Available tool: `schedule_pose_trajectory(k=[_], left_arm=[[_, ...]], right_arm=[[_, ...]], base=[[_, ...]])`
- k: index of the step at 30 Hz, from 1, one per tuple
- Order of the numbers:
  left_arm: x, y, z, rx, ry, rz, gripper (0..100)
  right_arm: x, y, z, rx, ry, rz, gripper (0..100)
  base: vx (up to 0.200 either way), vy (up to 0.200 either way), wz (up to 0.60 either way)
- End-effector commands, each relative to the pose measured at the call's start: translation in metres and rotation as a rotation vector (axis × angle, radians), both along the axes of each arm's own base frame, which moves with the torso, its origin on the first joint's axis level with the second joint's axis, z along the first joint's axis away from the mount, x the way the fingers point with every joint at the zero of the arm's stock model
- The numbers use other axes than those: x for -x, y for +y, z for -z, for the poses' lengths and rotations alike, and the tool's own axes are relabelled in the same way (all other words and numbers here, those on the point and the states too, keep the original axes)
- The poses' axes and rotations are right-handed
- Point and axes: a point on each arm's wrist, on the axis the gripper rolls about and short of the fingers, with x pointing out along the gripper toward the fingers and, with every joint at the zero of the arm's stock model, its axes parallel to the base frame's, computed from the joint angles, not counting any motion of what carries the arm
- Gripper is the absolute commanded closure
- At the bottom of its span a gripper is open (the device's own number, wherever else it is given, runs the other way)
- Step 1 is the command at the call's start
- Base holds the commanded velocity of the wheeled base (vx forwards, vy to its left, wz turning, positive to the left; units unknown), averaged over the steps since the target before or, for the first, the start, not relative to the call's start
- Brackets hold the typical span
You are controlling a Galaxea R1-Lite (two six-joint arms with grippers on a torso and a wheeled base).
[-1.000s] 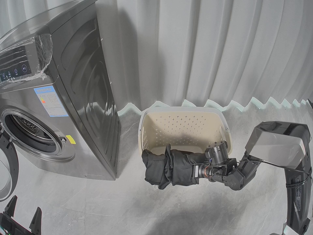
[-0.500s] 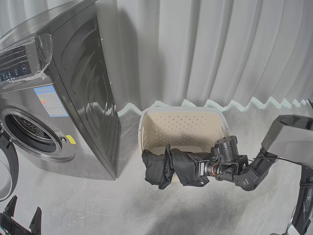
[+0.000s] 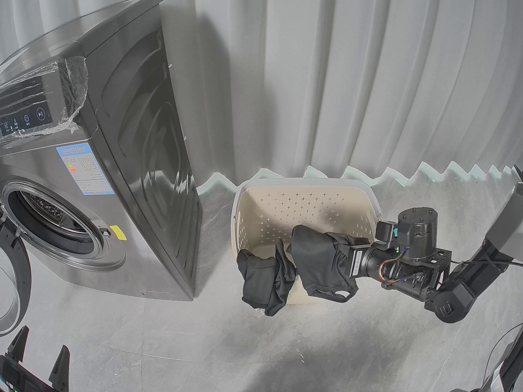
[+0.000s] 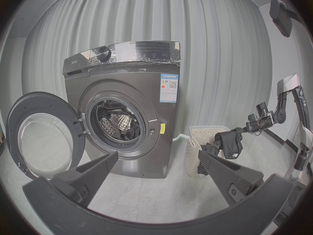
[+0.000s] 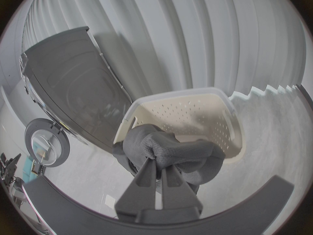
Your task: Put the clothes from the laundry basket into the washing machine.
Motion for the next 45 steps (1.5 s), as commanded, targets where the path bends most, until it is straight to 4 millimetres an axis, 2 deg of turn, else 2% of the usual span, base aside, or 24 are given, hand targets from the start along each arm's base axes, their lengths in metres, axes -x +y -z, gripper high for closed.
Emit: schedule_pose_trajectory(k=[1,4,6,8,14,19,31,45], left_arm=[[0.000,0.000,0.005,0.000,0.000,-0.001,0],[0.000,0.000,0.005,0.000,0.000,-0.001,0],[0.000,0.000,0.005,0.000,0.000,-0.001,0],[0.000,0.000,0.005,0.000,-0.001,-0.001,0],[0.000,0.000,0.005,0.000,0.000,-0.001,0],[0.000,0.000,0.005,0.000,0.000,0.000,0],[0.000,0.000,0.005,0.002,0.000,-0.001,0],[0.000,0.000,0.005,0.002,0.000,-0.001,0]], right_arm=[[0.013,-0.004,-0.032,-0.053,-0.094,-0.011,100],[0.022,-0.007,-0.045,-0.070,-0.129,-0.013,100],[0.041,-0.009,-0.069,-0.112,-0.192,-0.040,100],[0.049,-0.012,-0.079,-0.128,-0.221,-0.050,100],[0.077,-0.025,-0.101,-0.122,-0.322,-0.088,100],[0.086,-0.031,-0.113,-0.134,-0.372,-0.093,100],[0.087,-0.033,-0.116,-0.096,-0.421,-0.102,100],[0.089,-0.035,-0.114,-0.073,-0.460,-0.093,100]], base=[[0.000,0.000,0.00],[0.000,0.000,0.00],[0.000,0.000,0.00],[0.000,0.000,0.00],[0.000,0.000,0.00],[0.000,0.000,0.00],[0.000,0.000,0.00],[-0.171,0.000,0.00]])
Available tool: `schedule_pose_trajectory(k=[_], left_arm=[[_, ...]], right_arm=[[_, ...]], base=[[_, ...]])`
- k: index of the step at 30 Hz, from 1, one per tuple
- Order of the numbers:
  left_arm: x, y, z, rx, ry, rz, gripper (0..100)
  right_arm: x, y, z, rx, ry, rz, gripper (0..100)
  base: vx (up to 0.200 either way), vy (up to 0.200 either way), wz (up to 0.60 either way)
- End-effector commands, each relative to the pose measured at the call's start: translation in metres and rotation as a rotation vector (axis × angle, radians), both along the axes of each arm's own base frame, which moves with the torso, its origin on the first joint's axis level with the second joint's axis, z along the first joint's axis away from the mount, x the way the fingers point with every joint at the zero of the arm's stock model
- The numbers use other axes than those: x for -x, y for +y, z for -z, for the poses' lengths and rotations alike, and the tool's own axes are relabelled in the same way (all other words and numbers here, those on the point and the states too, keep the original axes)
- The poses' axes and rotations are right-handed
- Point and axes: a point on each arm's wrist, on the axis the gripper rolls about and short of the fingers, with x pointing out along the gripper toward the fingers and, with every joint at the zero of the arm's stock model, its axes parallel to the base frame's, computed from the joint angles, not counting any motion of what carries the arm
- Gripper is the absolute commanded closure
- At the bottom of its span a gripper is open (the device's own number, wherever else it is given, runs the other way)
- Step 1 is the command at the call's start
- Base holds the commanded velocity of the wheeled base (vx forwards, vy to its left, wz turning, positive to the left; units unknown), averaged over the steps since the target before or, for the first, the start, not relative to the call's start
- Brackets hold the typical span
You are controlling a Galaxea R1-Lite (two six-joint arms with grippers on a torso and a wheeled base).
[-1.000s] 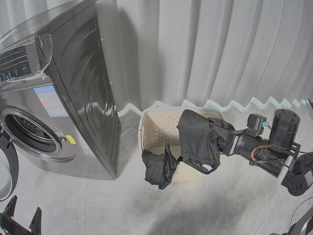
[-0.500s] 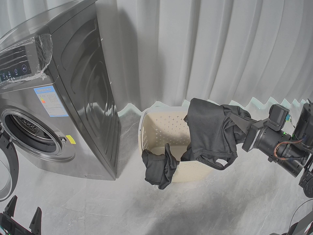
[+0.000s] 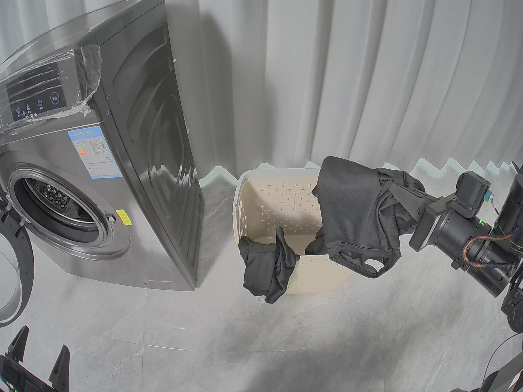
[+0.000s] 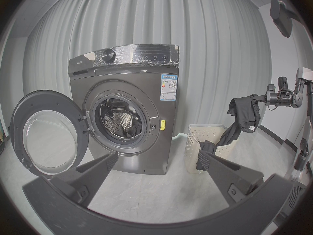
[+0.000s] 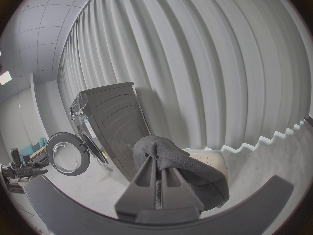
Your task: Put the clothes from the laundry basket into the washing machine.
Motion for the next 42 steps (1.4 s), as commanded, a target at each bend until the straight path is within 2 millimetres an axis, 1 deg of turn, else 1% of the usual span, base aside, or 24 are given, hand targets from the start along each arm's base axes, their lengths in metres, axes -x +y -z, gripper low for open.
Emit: schedule_pose_trajectory(k=[1,7,15,34,40,42], left_arm=[[0.0000,0.0000,0.0049,0.000,0.000,-0.001,0],[0.0000,0.0000,0.0049,0.000,0.000,0.001,0],[0.0002,0.0000,0.0046,0.002,0.000,0.002,0],[0.0002,0.0001,0.0044,0.006,-0.001,0.001,0],[0.0002,0.0000,0.0046,0.006,0.000,-0.001,0],[0.0002,0.0001,0.0046,0.008,0.000,0.001,0]], right_arm=[[-0.0001,0.0000,0.0006,0.001,0.002,0.004,100],[-0.0003,-0.0019,0.0003,0.000,0.001,0.055,100],[-0.0009,-0.0013,0.0048,0.009,0.017,0.063,100],[-0.0004,0.0001,0.0027,-0.004,0.002,0.050,100],[-0.0002,0.0001,0.0031,-0.003,0.003,0.049,100],[-0.0001,0.0000,0.0023,-0.006,0.001,0.049,100]], base=[[0.000,0.000,0.00],[0.000,0.000,0.00],[0.000,0.200,0.00],[0.000,0.200,0.00],[0.000,0.000,0.00],[-0.200,0.000,0.00]])
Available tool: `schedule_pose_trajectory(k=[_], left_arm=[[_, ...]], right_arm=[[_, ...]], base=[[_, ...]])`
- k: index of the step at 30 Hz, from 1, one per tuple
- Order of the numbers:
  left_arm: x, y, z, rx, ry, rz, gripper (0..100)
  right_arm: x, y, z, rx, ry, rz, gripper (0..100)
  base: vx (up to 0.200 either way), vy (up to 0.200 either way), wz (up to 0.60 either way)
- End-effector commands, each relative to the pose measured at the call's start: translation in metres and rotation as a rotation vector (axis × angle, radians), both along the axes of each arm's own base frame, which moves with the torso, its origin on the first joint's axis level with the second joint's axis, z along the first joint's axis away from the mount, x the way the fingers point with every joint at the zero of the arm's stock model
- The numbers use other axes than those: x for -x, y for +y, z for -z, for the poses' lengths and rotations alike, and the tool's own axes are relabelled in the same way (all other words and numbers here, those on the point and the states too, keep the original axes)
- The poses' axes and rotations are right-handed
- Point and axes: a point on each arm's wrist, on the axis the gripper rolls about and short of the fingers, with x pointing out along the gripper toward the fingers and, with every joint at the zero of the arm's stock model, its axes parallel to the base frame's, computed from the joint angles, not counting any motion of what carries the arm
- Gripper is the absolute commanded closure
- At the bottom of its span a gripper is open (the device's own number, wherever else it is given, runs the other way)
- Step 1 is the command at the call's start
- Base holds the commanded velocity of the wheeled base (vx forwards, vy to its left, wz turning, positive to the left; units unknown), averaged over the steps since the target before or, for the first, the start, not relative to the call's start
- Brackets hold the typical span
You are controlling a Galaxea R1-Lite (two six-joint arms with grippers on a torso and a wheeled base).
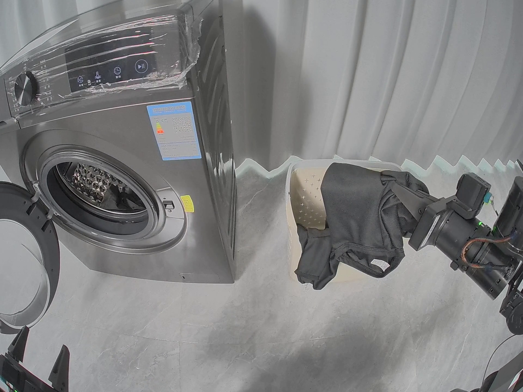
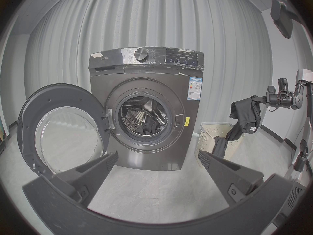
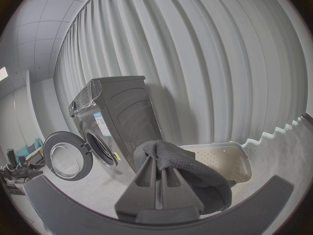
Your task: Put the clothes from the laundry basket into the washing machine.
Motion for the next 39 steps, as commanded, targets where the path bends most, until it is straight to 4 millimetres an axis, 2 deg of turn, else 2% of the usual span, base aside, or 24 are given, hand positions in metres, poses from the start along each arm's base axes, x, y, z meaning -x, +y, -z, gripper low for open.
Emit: schedule_pose_trajectory(k=[1,10,22,39], left_arm=[[0.0002,0.0000,0.0045,0.000,-0.001,0.000,0],[0.0002,0.0000,0.0045,0.000,-0.001,-0.001,0],[0.0002,0.0000,0.0043,0.000,-0.003,-0.001,0],[0.0002,0.0000,0.0045,0.000,-0.001,-0.001,0]], right_arm=[[-0.0004,0.0002,-0.0003,0.000,-0.001,0.000,100],[0.0000,-0.0017,-0.0024,-0.007,-0.009,0.003,100],[-0.0002,-0.0015,-0.0044,-0.014,-0.014,0.001,100],[0.0023,0.0023,-0.0057,-0.022,-0.017,-0.034,100]], base=[[-0.200,0.000,0.00],[-0.200,0.000,0.00],[0.000,0.000,0.00],[0.000,0.200,0.00]])
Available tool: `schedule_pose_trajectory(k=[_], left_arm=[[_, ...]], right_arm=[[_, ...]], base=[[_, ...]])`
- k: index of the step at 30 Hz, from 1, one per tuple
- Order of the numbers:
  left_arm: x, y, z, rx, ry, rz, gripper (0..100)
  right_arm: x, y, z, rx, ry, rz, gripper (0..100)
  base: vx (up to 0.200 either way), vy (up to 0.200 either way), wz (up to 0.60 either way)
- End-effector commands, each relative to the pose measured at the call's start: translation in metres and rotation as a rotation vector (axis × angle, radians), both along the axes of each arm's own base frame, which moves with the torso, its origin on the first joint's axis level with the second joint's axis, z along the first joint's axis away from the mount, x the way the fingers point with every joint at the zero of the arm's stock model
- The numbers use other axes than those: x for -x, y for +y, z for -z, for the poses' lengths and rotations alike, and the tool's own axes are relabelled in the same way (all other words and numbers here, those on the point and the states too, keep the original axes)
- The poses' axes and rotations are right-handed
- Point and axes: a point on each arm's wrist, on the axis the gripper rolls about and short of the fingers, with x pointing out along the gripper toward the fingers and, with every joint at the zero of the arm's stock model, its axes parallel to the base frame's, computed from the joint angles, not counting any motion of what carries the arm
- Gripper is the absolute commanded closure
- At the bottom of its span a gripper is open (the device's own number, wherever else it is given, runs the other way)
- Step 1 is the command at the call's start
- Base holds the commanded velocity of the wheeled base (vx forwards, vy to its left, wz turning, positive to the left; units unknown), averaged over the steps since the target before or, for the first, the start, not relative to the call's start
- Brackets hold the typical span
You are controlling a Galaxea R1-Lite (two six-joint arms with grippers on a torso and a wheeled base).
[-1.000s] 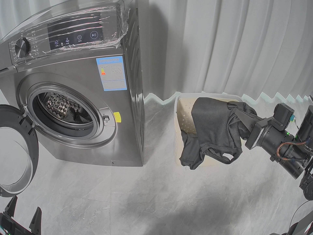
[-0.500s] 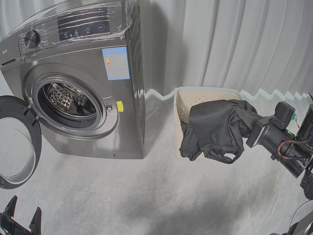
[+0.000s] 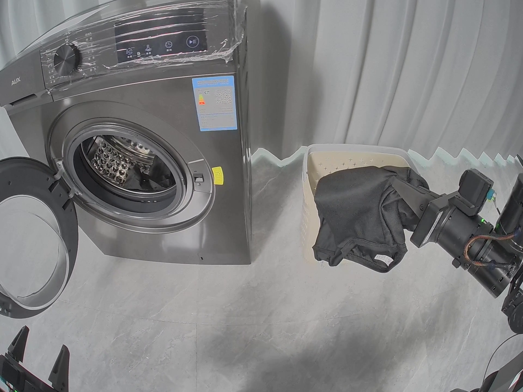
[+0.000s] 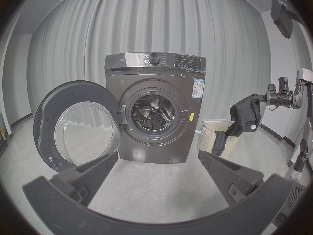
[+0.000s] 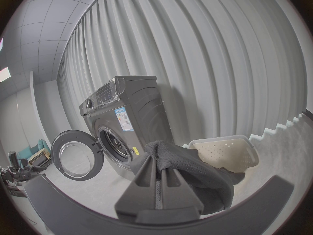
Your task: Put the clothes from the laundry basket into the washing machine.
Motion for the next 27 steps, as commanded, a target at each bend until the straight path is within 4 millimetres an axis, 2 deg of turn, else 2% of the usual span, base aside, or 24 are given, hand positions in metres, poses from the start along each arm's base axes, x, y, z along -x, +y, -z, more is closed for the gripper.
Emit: schedule_pose_trajectory(k=[1,16,25,27], left_arm=[[0.0002,0.0000,0.0046,0.000,0.000,-0.002,0],[0.0002,0.0000,0.0044,0.000,-0.002,-0.001,0],[0.0002,0.0000,0.0046,0.000,0.000,-0.002,0],[0.0002,0.0000,0.0044,0.000,-0.002,-0.001,0]], right_arm=[[0.0013,0.0021,-0.0006,-0.008,0.001,-0.024,100],[0.0073,0.0110,-0.0072,-0.065,-0.040,-0.089,100],[0.0051,0.0100,-0.0074,-0.069,-0.048,-0.090,100],[0.0050,0.0101,-0.0067,-0.067,-0.046,-0.089,100]], base=[[0.000,0.200,0.00],[0.000,0.200,0.00],[0.000,0.000,0.00],[-0.200,0.000,0.00]])
